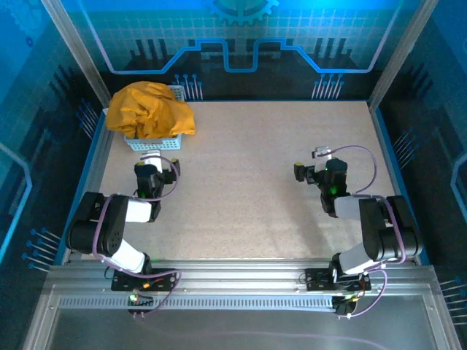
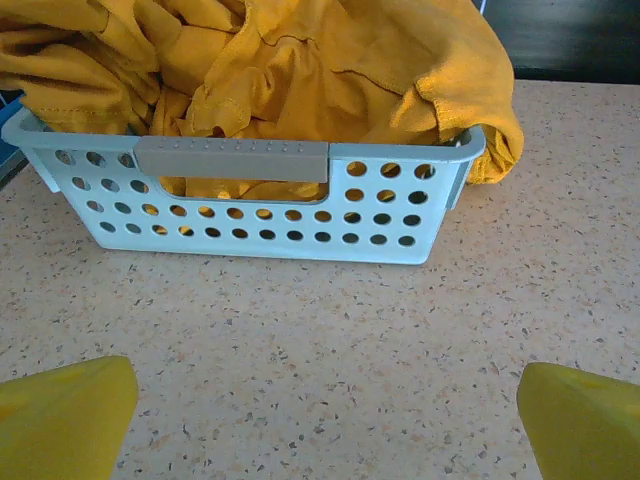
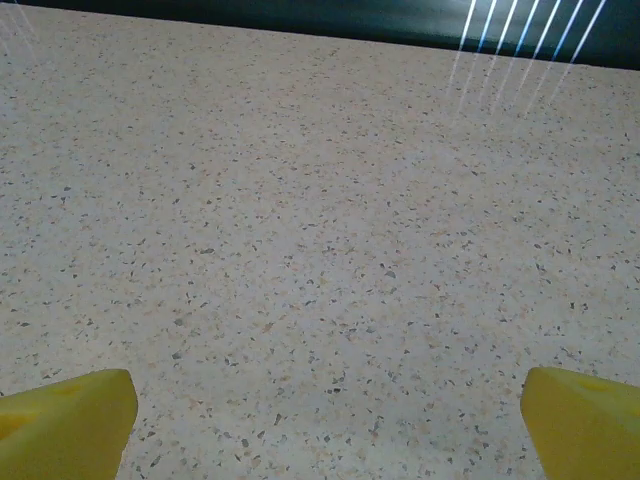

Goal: Fold the inside-out t-shirt

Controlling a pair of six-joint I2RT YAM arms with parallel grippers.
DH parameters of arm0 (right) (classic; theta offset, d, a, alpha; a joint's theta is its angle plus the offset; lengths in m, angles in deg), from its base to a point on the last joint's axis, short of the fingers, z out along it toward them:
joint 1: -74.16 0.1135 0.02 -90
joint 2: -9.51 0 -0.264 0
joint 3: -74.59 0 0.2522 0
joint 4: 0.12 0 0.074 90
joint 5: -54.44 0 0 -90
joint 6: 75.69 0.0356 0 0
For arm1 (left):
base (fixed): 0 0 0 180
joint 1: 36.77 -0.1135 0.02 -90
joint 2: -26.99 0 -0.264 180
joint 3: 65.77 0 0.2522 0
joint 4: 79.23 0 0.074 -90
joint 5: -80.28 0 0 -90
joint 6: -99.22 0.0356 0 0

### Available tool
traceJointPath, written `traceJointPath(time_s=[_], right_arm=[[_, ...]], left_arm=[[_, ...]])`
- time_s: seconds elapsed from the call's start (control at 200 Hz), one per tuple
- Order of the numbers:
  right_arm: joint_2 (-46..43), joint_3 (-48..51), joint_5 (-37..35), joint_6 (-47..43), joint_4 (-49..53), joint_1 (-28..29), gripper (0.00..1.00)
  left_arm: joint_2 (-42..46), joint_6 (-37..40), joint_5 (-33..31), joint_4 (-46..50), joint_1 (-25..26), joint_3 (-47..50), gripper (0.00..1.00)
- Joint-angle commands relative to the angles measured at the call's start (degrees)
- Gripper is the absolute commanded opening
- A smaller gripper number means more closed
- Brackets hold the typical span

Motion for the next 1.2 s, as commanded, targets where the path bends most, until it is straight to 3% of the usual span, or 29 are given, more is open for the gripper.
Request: traceJointPath(time_s=[0.0,1.065,1.195], right_arm=[[0.33,0.61,0.39,-0.31,-2.41,-0.63,1.0],[0.33,0.67,0.8,-0.33,-2.5,-0.69,1.0],[-2.4,1.53,1.3,-1.66,-1.83,0.19,1.0]], left_arm=[[-0.35,0.0,0.82,-2.71,0.18,0.6,0.99],[-0.26,-0.76,-0.65,-2.93,-0.22,0.75,0.99],[3.96,0.48,-2.25,-5.94,1.12,4.08,0.99]])
